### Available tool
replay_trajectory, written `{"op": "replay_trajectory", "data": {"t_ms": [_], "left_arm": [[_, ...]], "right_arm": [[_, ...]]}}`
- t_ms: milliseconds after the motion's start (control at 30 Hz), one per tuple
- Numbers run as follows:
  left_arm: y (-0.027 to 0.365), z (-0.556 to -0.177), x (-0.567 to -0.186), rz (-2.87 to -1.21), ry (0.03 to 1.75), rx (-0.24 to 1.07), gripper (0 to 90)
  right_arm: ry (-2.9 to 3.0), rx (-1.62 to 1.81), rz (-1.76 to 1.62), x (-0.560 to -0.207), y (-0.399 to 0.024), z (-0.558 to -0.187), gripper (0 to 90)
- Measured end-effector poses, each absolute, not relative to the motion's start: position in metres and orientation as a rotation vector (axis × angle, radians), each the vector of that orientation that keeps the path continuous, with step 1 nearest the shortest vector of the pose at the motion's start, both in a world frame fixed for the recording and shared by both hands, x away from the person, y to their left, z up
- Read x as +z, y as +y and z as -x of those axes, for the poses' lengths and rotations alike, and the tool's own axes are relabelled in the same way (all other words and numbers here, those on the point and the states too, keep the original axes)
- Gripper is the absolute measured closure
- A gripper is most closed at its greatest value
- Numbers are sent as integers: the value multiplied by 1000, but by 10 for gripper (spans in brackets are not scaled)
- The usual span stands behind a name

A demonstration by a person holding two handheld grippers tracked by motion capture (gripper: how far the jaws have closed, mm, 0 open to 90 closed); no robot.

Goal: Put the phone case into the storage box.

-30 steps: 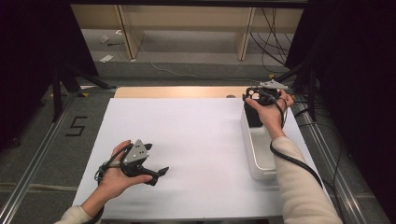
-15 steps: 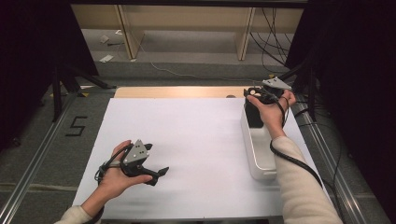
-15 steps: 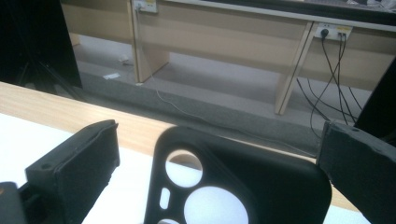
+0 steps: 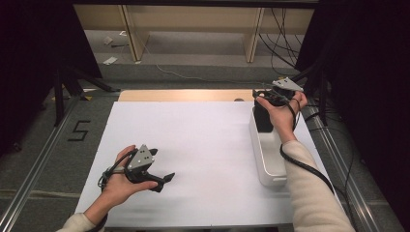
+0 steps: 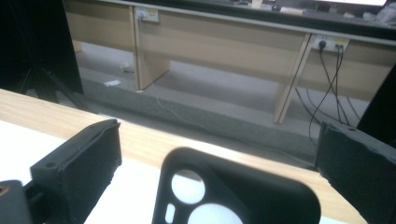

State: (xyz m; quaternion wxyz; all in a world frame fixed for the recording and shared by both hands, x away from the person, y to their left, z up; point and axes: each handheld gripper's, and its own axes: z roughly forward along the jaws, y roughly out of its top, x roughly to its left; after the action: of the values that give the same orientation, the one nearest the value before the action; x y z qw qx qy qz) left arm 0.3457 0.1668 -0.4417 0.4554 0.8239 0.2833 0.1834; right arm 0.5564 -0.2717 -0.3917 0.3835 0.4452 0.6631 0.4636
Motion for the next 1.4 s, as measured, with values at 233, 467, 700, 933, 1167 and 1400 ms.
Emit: {"op": "replay_trajectory", "data": {"t_ms": [233, 467, 700, 933, 1167, 1400], "left_arm": [[167, -346, -441, -2030, 701, 455, 6], [167, -345, -441, -2030, 701, 456, 6], [167, -345, -441, -2030, 702, 456, 6], [167, -345, -441, -2029, 703, 456, 6], [167, -345, -440, -2029, 703, 458, 6], [167, -345, -440, -2028, 705, 460, 6]], "right_arm": [[1684, 1205, -1115, -386, -267, -554, 37], [1675, 1247, -1089, -380, -263, -547, 126], [1717, 1271, -1042, -373, -257, -541, 149], [1745, 1323, -1030, -369, -250, -530, 160], [1804, 1344, -1012, -374, -244, -517, 156], [1820, 1376, -1005, -377, -242, -503, 156]]}}
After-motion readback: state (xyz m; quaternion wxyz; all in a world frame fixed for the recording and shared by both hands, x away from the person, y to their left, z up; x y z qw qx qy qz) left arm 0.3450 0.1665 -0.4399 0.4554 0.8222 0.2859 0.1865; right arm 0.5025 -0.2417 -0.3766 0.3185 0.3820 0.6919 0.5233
